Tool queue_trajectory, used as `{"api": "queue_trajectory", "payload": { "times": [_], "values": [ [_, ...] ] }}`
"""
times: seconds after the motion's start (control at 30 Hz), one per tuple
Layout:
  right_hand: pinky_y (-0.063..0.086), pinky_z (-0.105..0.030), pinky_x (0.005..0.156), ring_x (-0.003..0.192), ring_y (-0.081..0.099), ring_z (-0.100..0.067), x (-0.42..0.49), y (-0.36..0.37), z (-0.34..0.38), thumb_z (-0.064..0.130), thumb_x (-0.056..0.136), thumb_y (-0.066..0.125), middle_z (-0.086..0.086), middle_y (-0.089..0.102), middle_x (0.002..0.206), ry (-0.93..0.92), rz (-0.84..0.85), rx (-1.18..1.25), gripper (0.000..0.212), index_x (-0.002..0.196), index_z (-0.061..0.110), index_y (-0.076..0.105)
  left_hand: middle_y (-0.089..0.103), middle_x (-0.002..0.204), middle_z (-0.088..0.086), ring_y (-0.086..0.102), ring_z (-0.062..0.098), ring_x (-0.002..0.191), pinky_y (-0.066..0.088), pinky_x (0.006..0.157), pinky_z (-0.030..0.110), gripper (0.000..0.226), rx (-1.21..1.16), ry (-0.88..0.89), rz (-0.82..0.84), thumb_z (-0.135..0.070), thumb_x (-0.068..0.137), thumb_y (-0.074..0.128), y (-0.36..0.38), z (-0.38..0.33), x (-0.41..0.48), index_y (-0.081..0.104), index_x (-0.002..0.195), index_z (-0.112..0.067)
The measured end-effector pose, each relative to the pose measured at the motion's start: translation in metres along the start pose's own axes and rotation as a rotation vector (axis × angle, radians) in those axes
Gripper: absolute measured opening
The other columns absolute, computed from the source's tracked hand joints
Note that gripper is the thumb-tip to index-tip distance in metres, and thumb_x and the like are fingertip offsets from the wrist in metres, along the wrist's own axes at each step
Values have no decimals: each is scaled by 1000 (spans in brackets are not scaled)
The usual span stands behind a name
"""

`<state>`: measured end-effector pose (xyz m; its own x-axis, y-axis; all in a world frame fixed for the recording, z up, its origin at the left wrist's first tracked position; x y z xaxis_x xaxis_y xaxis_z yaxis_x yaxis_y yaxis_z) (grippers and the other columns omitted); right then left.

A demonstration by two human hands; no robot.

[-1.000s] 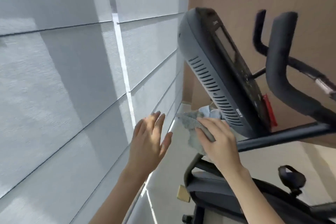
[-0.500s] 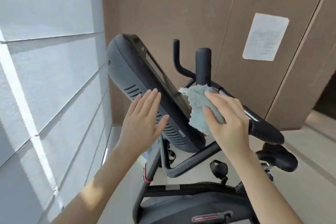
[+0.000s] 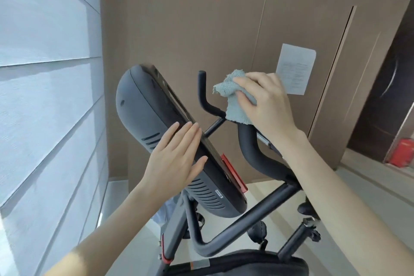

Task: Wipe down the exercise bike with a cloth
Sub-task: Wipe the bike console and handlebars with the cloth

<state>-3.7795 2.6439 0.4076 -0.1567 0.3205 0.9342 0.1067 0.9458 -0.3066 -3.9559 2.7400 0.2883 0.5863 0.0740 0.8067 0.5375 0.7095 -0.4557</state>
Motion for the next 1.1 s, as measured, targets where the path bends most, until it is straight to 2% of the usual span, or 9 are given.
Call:
{"api": "queue_trajectory", "payload": {
  "times": [0.17, 0.37, 0.53, 0.67, 0.8, 0.9, 1.03, 1.1],
  "values": [
    [47, -44, 79, 89, 56, -32, 7, 6, 2, 21, 86, 66, -8, 69, 99, 88, 57, -48, 21, 102, 7, 70, 55, 135, 14, 48, 26, 129, 28, 112, 43, 55, -41, 53, -28, -41, 97, 40, 4, 7, -1, 55, 130, 0],
    [40, -34, 72, 84, 51, -25, 29, 11, -3, 40, 92, 54, -2, 64, 85, 232, 311, -16, 27, 95, 18, 69, 56, 134, 15, 48, 27, 129, 26, 113, 43, 54, -77, 68, -59, -40, 97, 42, 8, 8, -2, 56, 129, 1],
    [37, -29, 84, 93, 50, -28, 1, 6, 2, 24, 93, 57, -7, 64, 107, 173, 220, -32, 22, 112, 15, 65, 57, 132, 15, 48, 28, 129, 23, 115, 42, 54, -77, 52, -36, -40, 97, 39, 8, 7, -2, 57, 128, 1],
    [43, -38, 86, 97, 51, -33, -12, 1, 5, 16, 91, 60, -13, 60, 116, 135, 149, -82, 26, 117, 12, 63, 58, 132, 14, 47, 28, 130, 22, 116, 42, 53, -88, 52, -26, -39, 96, 40, 9, 7, -1, 57, 127, 0],
    [45, -39, 84, 101, 53, -34, -19, -4, 6, 15, 89, 62, -15, 60, 118, 131, 122, -126, 30, 119, 11, 63, 58, 131, 14, 48, 28, 130, 23, 115, 42, 51, -101, 56, -41, -38, 95, 42, 10, 9, -2, 59, 126, 0],
    [47, -43, 82, 95, 53, -34, -2, -2, 9, 28, 92, 58, -11, 63, 112, 146, 190, -167, 26, 112, 13, 66, 59, 130, 14, 49, 28, 129, 23, 115, 41, 51, -104, 70, -49, -37, 96, 42, 10, 10, -1, 59, 126, 0],
    [44, -45, 82, 94, 55, -31, 28, 10, 13, 54, 89, 48, -4, 66, 108, 218, 352, -193, 43, 102, 20, 70, 59, 130, 14, 49, 27, 128, 26, 113, 42, 50, -103, 74, -44, -37, 96, 41, 9, 11, 0, 59, 126, -1],
    [44, -44, 83, 97, 55, -29, 29, 13, 11, 55, 90, 47, -3, 66, 109, 241, 356, -179, 41, 107, 24, 69, 60, 130, 14, 49, 27, 128, 26, 113, 42, 50, -106, 74, -40, -37, 96, 41, 10, 11, 0, 59, 126, -1]
  ]
}}
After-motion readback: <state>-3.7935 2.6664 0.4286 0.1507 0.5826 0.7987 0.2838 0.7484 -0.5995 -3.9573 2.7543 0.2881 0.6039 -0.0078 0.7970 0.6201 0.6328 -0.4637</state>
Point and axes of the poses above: each hand's wrist, its own x-axis towards the middle knuckle, its own y-axis out of the palm, z = x × y, the point moved 1 cm from there along x, towards the middle knuckle
